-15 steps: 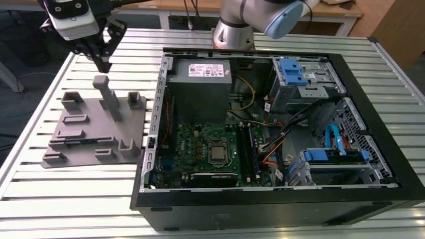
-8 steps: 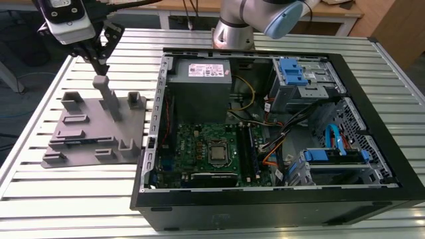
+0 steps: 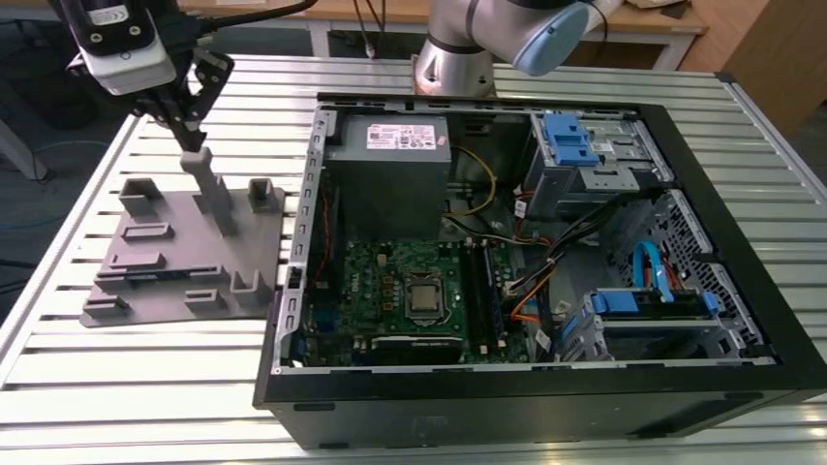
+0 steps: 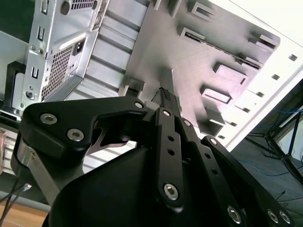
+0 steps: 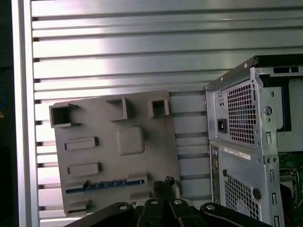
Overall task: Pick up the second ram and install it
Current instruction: 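Reach for the second ram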
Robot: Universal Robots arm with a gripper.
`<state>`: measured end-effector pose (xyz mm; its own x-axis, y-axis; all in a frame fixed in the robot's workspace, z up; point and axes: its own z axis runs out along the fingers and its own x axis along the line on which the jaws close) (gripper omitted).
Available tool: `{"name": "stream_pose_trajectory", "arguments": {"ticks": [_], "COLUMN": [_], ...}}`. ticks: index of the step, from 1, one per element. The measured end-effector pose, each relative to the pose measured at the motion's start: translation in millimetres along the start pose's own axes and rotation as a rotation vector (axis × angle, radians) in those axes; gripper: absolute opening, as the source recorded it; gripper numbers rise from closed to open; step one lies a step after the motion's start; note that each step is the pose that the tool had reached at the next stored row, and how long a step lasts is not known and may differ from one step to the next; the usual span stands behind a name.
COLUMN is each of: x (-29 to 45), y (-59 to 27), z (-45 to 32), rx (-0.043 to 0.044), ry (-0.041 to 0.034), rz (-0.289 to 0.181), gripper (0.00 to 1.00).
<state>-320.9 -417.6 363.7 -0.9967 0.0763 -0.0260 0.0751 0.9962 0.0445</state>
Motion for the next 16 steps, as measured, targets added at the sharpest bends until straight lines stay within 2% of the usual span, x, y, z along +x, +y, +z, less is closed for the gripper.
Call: {"name": "stream_pose_trajectory", "arguments": {"ticks": [16], "x": [14.4], "y": [-1.9], "z": [12.9], "rx": [0.0001], "ry": [0.0001], "rz": [0.000], "gripper": [0.07]}}
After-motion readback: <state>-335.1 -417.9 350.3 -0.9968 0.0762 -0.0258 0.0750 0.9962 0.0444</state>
